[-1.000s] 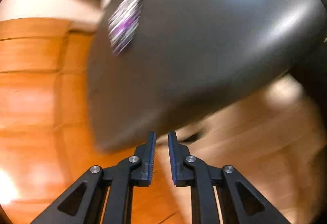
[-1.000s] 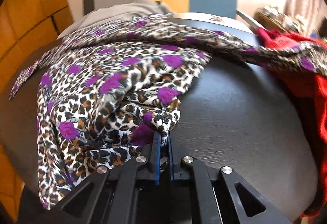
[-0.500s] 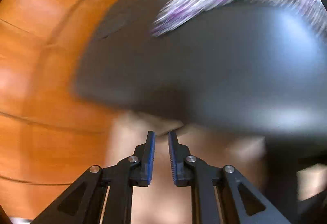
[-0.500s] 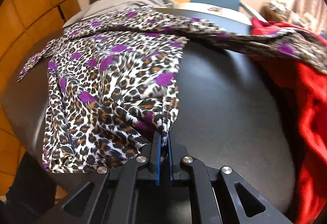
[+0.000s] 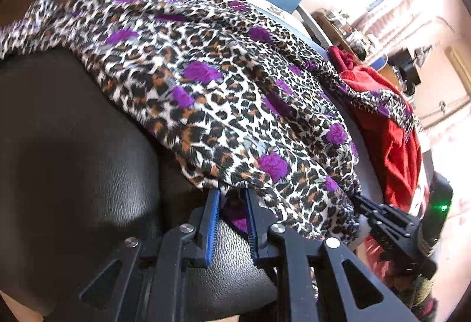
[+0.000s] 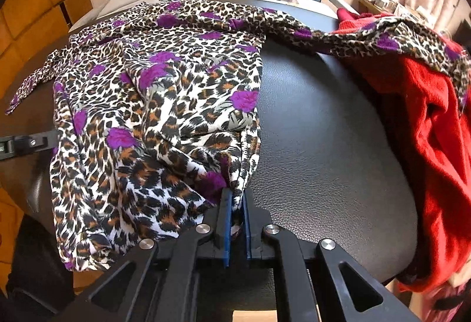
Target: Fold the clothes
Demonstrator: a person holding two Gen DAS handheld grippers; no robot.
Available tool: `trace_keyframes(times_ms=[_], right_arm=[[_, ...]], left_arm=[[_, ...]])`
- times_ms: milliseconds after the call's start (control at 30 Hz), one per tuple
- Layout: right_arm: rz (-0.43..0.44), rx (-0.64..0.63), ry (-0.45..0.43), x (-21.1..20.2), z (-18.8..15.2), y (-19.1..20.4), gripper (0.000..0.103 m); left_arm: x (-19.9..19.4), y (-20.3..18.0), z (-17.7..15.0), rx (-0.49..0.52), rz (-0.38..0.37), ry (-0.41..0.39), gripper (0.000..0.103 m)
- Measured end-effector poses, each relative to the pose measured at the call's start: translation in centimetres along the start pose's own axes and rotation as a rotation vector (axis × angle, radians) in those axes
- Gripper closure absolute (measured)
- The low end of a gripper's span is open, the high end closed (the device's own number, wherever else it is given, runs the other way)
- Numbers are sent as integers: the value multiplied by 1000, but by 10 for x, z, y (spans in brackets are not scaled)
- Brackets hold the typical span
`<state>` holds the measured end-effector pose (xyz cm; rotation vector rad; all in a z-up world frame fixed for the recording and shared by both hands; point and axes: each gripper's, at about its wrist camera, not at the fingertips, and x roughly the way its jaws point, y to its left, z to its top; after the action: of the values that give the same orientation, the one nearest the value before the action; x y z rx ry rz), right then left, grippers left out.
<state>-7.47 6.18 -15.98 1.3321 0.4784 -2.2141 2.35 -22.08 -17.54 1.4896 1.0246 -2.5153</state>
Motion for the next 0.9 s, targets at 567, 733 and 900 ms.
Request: trace_keyframes(times_ms=[567, 733, 900], right_arm=[[14, 22, -34, 3, -1, 2, 92], [42, 59, -47, 0, -1, -1, 92], [68, 106, -99, -18, 1, -14, 93]], left_arm=[[19, -23, 7, -53, -80, 108, 77], [22, -38, 5, 38, 75, 135, 99], [-1, -34, -2, 112, 129, 90, 100]])
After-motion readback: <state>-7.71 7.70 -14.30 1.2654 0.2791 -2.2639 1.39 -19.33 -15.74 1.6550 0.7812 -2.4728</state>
